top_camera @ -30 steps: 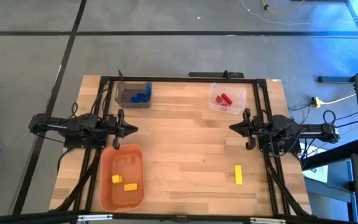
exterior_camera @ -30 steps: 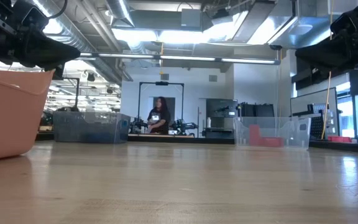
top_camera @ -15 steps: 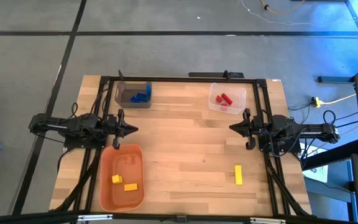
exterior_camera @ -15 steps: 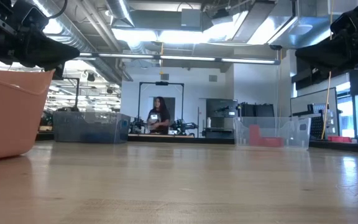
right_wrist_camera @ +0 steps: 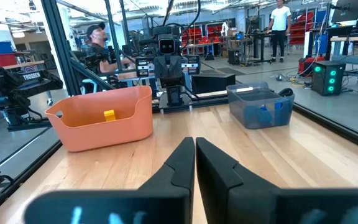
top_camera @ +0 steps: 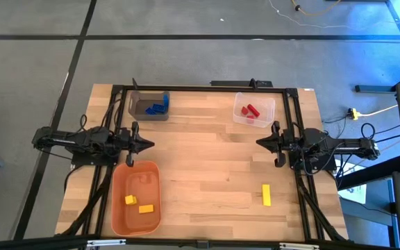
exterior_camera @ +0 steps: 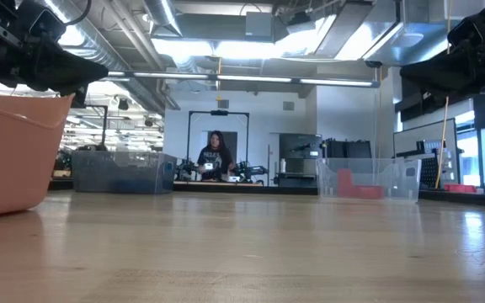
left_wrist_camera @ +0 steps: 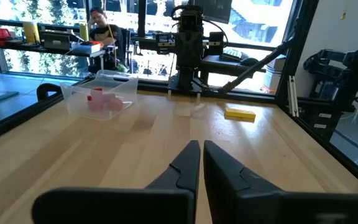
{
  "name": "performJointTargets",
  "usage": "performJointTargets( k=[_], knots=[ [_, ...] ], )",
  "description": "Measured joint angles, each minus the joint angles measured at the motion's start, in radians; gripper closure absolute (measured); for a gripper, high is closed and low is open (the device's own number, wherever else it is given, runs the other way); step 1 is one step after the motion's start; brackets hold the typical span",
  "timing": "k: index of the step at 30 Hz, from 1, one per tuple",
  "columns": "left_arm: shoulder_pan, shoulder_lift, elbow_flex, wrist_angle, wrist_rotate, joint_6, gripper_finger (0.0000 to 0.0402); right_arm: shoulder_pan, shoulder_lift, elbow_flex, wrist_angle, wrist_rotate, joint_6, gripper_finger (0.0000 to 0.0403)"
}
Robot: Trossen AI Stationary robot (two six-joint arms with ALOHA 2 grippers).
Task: Sort & place blocks by color
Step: Put the yellow block into the orange bin
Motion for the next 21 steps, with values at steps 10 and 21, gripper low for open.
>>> performJointTargets(
  k=[10, 21],
  knots=[
    [0.000, 0.000, 0.000, 0.003, -0.034, 0.056, 0.0374, 0.000, 0.000, 0.000, 0.038, 0.003, -0.195, 0.0384],
    [0.000, 0.000, 0.000, 0.005, -0.045, 0.069, 0.0377, 0.000, 0.000, 0.000, 0.072, 0.001, -0.238, 0.0384]
  ],
)
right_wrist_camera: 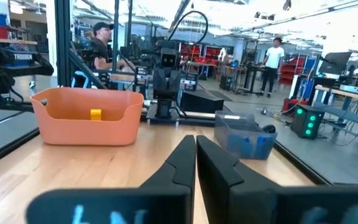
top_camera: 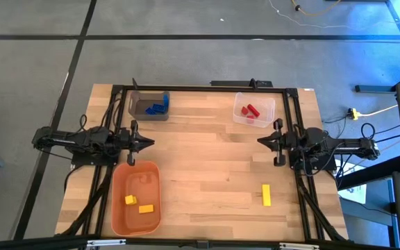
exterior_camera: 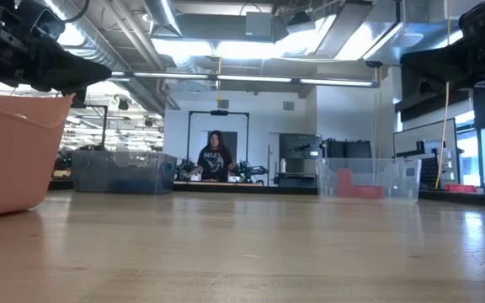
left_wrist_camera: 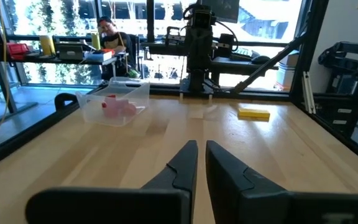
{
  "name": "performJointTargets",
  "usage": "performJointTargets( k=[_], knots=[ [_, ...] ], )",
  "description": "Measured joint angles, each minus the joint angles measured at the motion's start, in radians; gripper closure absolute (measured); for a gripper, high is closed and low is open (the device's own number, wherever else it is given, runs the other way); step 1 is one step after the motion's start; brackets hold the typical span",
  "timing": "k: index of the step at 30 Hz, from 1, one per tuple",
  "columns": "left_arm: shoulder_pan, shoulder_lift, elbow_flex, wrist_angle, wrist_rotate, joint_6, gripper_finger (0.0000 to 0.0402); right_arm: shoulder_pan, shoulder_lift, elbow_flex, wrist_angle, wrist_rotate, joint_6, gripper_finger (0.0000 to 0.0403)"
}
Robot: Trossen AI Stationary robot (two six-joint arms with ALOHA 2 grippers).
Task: Sort & place blocks by color
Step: Put the yellow block into the orange bin
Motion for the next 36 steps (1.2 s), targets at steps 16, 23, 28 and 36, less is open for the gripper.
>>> performJointTargets(
  k=[16, 23, 28, 36],
  knots=[
    [0.000, 0.000, 0.000, 0.019, -0.033, -0.011, 0.0400, -0.002, 0.001, 0.000, 0.198, -0.001, 0.267, 0.0384],
    [0.000, 0.000, 0.000, 0.022, -0.038, -0.019, 0.0397, -0.002, 0.063, 0.083, 0.351, 0.045, 0.266, 0.0359],
    [0.000, 0.000, 0.000, 0.022, -0.040, -0.026, 0.0390, -0.002, 0.234, 0.279, 0.155, 0.091, 0.283, 0.0284],
    [0.000, 0.000, 0.000, 0.022, -0.094, -0.027, 0.0400, -0.001, 0.611, 0.705, -0.542, 0.003, 0.581, 0.0182]
  ],
)
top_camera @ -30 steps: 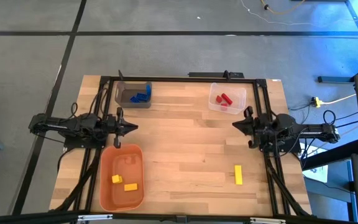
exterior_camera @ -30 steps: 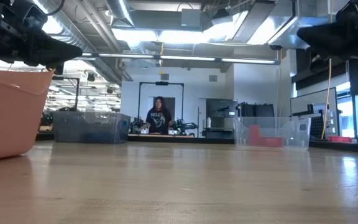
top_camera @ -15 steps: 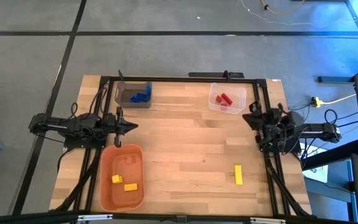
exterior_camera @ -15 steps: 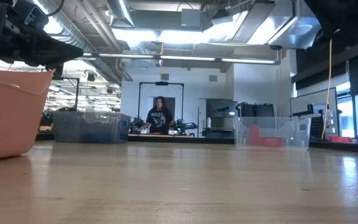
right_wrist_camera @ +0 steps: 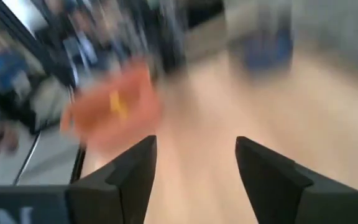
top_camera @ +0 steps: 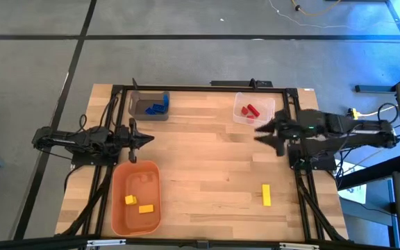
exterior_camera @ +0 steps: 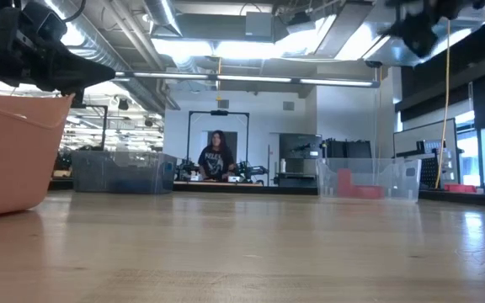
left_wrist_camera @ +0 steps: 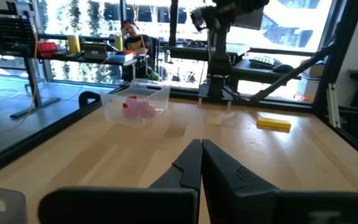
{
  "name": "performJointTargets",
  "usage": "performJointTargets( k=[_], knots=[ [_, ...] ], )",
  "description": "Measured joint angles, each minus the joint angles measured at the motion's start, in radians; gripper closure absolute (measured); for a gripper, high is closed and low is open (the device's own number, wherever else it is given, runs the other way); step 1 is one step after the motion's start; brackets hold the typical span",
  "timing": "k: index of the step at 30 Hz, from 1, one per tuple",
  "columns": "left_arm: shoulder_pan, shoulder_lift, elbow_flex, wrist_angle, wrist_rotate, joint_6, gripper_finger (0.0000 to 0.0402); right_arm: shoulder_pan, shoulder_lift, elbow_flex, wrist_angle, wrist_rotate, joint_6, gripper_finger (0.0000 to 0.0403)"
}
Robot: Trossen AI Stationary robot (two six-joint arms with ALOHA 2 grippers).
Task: Sort & place blocks by color
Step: Put the yellow block into the orange bin
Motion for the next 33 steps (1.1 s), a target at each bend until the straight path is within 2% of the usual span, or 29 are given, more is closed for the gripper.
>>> performJointTargets(
  k=[3, 6, 11, 15, 21, 27, 33],
  knots=[
    [0.000, 0.000, 0.000, 0.000, -0.015, 0.000, 0.0399, 0.017, 0.150, 0.113, -0.295, -0.121, 0.218, 0.0179],
    [0.000, 0.000, 0.000, -0.001, -0.015, 0.000, 0.0393, 0.097, 0.282, 0.138, -0.517, -0.205, 0.471, 0.0180],
    [0.000, 0.000, 0.000, -0.001, -0.015, 0.000, 0.0386, 0.294, 0.465, 0.110, -0.683, -0.249, 0.877, 0.0180],
    [0.000, 0.000, 0.000, -0.003, -0.015, 0.000, 0.0386, 0.453, 0.595, 0.108, -0.641, -0.230, 1.116, 0.0179],
    [0.000, 0.000, 0.000, -0.003, -0.015, 0.000, 0.0397, 0.615, 0.785, 0.107, -0.500, -0.127, 1.400, 0.0179],
    [0.000, 0.000, 0.000, -0.003, -0.014, 0.000, 0.0398, 0.665, 0.929, 0.107, -0.395, -0.117, 1.512, 0.0179],
    [0.000, 0.000, 0.000, -0.003, -0.012, 0.000, 0.0392, 0.667, 1.003, 0.108, -0.388, -0.114, 1.518, 0.0180]
  ],
)
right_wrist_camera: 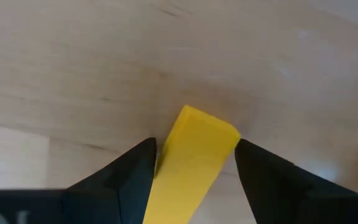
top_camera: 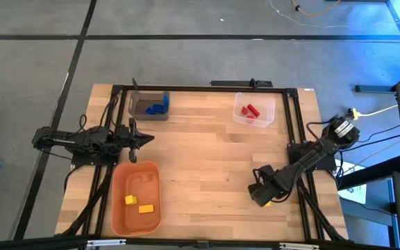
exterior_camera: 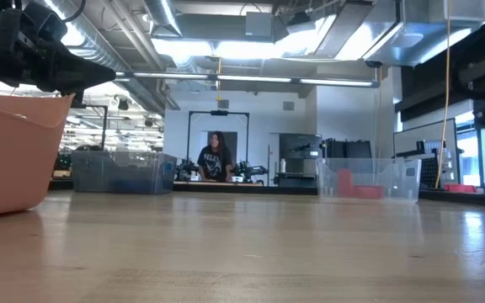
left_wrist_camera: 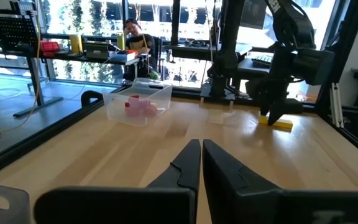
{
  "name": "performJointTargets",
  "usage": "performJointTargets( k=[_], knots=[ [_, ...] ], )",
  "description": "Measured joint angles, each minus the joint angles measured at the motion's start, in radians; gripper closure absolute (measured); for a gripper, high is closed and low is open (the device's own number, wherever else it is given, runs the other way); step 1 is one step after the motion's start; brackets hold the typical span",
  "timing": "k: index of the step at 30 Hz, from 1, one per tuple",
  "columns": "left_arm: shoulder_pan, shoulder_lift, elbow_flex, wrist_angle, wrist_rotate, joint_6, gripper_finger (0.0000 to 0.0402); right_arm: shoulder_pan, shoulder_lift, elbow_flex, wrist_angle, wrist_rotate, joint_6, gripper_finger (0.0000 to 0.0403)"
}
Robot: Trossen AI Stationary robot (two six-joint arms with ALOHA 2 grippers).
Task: Sort & place blocks by color
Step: Put the yellow block into the orange bin
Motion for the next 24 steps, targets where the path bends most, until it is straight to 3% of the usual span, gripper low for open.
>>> performJointTargets(
  k=[4, 10, 12, 20, 24],
  knots=[
    [0.000, 0.000, 0.000, 0.000, 0.000, 0.000, 0.0398, 0.000, 0.016, 0.004, 0.005, 0.008, 0.000, 0.0194],
    [0.000, 0.000, 0.000, 0.000, -0.003, 0.000, 0.0396, 0.000, 0.017, 0.004, 0.013, 0.049, -0.069, 0.0278],
    [0.000, 0.000, 0.000, 0.000, -0.003, 0.000, 0.0393, -0.007, 0.016, 0.007, 0.012, 0.073, -0.130, 0.0279],
    [0.000, 0.000, 0.000, 0.002, -0.003, 0.000, 0.0390, -0.147, -0.119, 0.044, 0.097, 0.368, -0.610, 0.0279],
    [0.000, 0.000, 0.000, 0.011, -0.002, -0.002, 0.0390, -0.288, -0.171, 0.011, 0.327, 0.416, -0.938, 0.0279]
  ],
)
